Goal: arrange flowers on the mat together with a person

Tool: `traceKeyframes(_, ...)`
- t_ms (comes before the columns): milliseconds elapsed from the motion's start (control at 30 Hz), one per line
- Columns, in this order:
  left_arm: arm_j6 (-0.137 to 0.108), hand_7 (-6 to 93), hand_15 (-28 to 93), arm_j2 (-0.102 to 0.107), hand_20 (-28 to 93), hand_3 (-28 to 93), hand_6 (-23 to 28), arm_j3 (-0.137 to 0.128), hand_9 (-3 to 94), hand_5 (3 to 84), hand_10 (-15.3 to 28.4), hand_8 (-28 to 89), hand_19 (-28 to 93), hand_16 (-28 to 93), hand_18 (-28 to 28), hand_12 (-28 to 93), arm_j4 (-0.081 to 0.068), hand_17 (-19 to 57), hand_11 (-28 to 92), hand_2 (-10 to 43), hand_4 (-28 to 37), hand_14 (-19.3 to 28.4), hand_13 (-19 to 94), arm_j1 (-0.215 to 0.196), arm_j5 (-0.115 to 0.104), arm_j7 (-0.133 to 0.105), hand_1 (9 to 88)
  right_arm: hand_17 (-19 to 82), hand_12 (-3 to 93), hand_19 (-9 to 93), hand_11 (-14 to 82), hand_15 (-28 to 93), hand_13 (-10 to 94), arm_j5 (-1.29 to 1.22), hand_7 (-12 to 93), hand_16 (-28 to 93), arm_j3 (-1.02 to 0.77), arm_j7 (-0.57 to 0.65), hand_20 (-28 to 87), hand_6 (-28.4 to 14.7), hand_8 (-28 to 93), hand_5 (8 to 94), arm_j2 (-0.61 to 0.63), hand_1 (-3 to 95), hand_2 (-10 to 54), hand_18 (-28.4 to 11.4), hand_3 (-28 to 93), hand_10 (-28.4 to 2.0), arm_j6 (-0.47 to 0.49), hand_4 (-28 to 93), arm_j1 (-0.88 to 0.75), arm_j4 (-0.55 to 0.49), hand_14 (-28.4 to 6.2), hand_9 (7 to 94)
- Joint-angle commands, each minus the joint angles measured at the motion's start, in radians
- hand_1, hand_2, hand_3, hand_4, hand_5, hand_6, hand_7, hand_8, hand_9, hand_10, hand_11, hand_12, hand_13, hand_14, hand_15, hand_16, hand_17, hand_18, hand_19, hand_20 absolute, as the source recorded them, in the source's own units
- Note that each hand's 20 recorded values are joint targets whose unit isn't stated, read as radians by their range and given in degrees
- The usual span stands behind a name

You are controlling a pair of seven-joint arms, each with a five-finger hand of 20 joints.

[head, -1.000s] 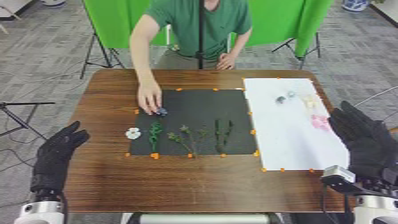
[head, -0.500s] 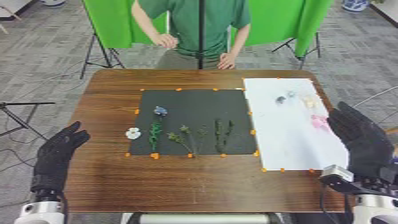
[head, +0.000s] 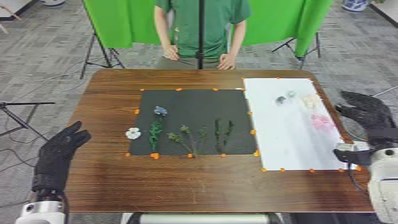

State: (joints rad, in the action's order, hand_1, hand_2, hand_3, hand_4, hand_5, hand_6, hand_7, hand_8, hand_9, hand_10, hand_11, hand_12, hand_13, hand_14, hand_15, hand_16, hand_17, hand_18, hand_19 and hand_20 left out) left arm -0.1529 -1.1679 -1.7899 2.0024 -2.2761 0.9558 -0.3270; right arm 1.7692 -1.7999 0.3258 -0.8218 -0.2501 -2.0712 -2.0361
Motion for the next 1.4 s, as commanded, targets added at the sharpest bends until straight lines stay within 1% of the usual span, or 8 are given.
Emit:
traceKeyframes(33,0.002,14.0,13,0.002,19,65,1.9,0.001,45.6,45.0,12.5,-7,2,4,10.4,13,0.000,8.2,17,-9.5,-24.9,15.7,39,-0.006,-0.001,0.007,31.8,27,17.2,31,4.5,16,49,0.418,11,16,0.195,0.141,33,-1.8,-8,41.7,0.164,20.9,-9.5,-17.9,70,-17.4,0.148,-20,0.194,0.106,-15.0,40.7)
traceKeyframes(500,0.002,13.8,13,0.002,19,65,1.9,0.000,45.6,45.1,12.6,-7,2,4,10.3,13,0.002,8.2,17,-9.5,-24.6,15.7,39,-0.007,0.001,0.010,32.0,33,21.7,36,13.0,24,59,0.574,14,23,0.483,0.206,35,0.5,-9,42.6,0.218,23.9,-9.5,-17.3,70,-18.2,0.257,-22,0.424,0.304,-14.4,47.2)
traceKeyframes(633,0.004,13.9,13,0.001,19,65,2.0,-0.001,45.6,45.0,12.6,-7,2,4,10.4,13,0.001,8.2,17,-9.5,-24.4,15.7,39,-0.006,0.003,0.011,31.9,35,23.1,41,20.9,35,66,0.610,16,24,0.501,0.237,36,1.0,-10,45.1,0.213,26.3,-9.5,-17.6,70,-16.9,0.259,-23,0.418,0.328,-13.4,55.3)
traceKeyframes(900,0.000,13.7,13,-0.002,19,65,2.0,-0.003,45.6,45.0,12.7,-7,2,4,10.4,13,0.005,8.1,17,-9.5,-23.9,15.7,39,-0.011,0.002,0.018,31.9,34,24.4,58,27.4,54,72,0.640,17,24,0.523,0.255,39,1.7,-10,49.8,0.201,30.4,-9.5,-19.9,70,-15.5,0.265,-25,0.409,0.347,-11.2,61.1)
traceKeyframes(1167,0.003,13.8,13,0.000,19,65,1.9,-0.001,45.4,45.0,12.6,-7,2,4,10.5,13,0.004,8.1,17,-9.5,-23.8,15.7,39,-0.005,0.005,0.023,32.2,35,24.8,62,27.9,63,75,0.645,20,24,0.582,0.213,40,4.3,-12,55.5,0.187,38.3,-9.5,-19.3,71,-14.0,0.191,-27,0.413,0.378,-9.2,68.4)
traceKeyframes(1267,0.003,13.8,13,0.000,19,65,2.0,0.000,45.4,45.0,12.6,-7,2,4,10.5,13,0.004,8.1,17,-9.5,-23.6,15.7,39,-0.005,0.004,0.023,32.3,35,24.1,64,26.9,64,78,0.664,22,24,0.618,0.206,41,5.7,-13,61.4,0.188,42.9,-9.5,-18.7,72,-12.1,0.108,-28,0.422,0.400,-6.2,73.4)
traceKeyframes(1333,0.002,13.8,13,0.001,19,65,2.0,0.000,45.4,45.0,12.7,-7,2,4,10.5,13,0.003,8.1,17,-9.5,-23.5,15.8,39,-0.004,0.004,0.023,32.3,36,30.4,65,22.5,65,80,0.654,23,24,0.630,0.206,42,6.1,-10,65.3,0.187,47.2,-9.5,-18.4,68,-10.1,0.064,-28,0.423,0.406,-5.2,76.9)
traceKeyframes(1400,0.000,13.8,13,0.000,19,65,2.1,-0.001,45.4,45.0,12.7,-7,2,4,10.5,13,0.004,8.1,17,-9.5,-23.4,15.8,39,-0.005,0.005,0.024,32.2,37,40.2,66,12.5,68,82,0.643,25,26,0.646,0.206,44,5.6,-1,71.3,0.187,57.4,-9.5,-17.9,57,-7.4,0.009,-28,0.428,0.418,-4.1,84.1)
